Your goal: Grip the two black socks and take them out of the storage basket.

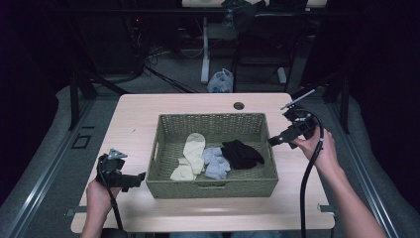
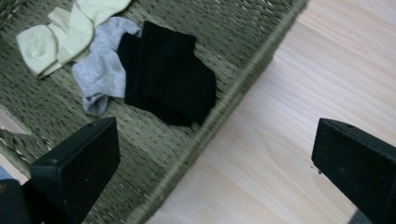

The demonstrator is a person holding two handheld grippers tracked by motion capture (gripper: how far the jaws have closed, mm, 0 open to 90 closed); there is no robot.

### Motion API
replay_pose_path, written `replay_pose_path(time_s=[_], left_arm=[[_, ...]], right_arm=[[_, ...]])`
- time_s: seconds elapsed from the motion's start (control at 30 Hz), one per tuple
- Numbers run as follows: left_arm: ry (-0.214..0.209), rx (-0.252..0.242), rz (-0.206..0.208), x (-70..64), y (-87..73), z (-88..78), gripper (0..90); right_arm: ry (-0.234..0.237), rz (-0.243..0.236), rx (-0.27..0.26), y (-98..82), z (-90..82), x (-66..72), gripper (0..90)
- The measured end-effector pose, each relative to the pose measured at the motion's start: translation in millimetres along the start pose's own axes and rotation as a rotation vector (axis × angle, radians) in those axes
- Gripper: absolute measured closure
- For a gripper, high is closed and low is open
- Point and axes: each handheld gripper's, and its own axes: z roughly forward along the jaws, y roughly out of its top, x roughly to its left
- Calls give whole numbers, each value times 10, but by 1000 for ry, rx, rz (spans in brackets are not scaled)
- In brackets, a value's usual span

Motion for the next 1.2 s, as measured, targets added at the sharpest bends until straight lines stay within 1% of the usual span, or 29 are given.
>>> replay_pose_path(time_s=[0.03,0.07,0.1,0.17,0.2,0.23,0.27,0.3,0.33,0.37,0.4,0.43,0.5,0.53,0.57,0.6,0.67,0.7,0.73,0.77,0.87,0.9,0.97,1.0,1.03,1.1,1.13,1.17,1.2], left_arm=[[-6,5,1,3,2,-4,0],[-6,4,2,3,2,-4,0],[-6,4,2,3,2,-4,0],[0,0,0,0,0,0,0],[-1,0,0,1,0,0,0],[-7,6,3,3,2,-3,0],[-1,0,2,0,0,0,0],[-10,7,4,4,3,-6,0],[-1,-1,3,0,0,-1,0],[-1,-3,1,1,-1,-4,0],[-8,2,-3,7,2,-10,0],[-9,2,-1,7,3,-9,0],[-9,2,1,6,4,-7,0],[-10,1,2,5,4,-4,0],[-12,1,2,6,4,-5,0],[-10,1,2,6,4,-5,0],[-11,2,1,7,3,-7,0],[-11,2,2,8,3,-6,0],[-11,2,2,6,4,-6,0],[-8,-5,-1,1,2,-1,0],[-12,1,2,6,4,-6,0],[-12,1,2,8,4,-6,0],[-13,1,2,9,4,-5,0],[-12,1,3,7,5,-4,0],[-14,2,3,6,5,-2,0],[-13,4,8,3,8,-1,0],[-9,5,11,2,8,-2,0],[-9,4,12,1,9,-3,0],[-9,5,12,1,9,-2,0]], right_arm=[[10,-8,7,62,22,41,4],[9,-15,4,95,38,67,3],[9,-15,4,95,38,67,3],[20,-28,25,195,88,142,2],[20,-28,25,195,88,142,2],[19,-36,25,223,110,166,0],[29,-36,29,254,132,189,0],[35,-47,38,308,176,228,0],[44,-47,39,333,201,246,0],[45,-48,41,358,229,262,0],[46,-65,62,387,244,263,0],[51,-53,51,406,272,283,0],[59,-51,59,451,327,310,0],[59,-51,59,451,327,310,0],[64,-55,68,472,357,322,0],[63,-65,89,501,402,344,0],[71,-63,104,528,475,388,0],[70,-61,101,535,515,409,22],[78,-78,121,555,540,416,43],[85,-80,125,565,573,429,51],[89,-81,148,598,663,438,97],[97,-69,152,603,698,443,120],[93,-72,174,608,765,447,144],[90,-61,176,605,806,461,160],[86,-65,193,604,843,465,181],[92,-60,215,596,917,477,250],[100,-62,223,592,957,477,262],[100,-46,211,578,1003,488,299],[92,-51,228,580,1034,494,342]])
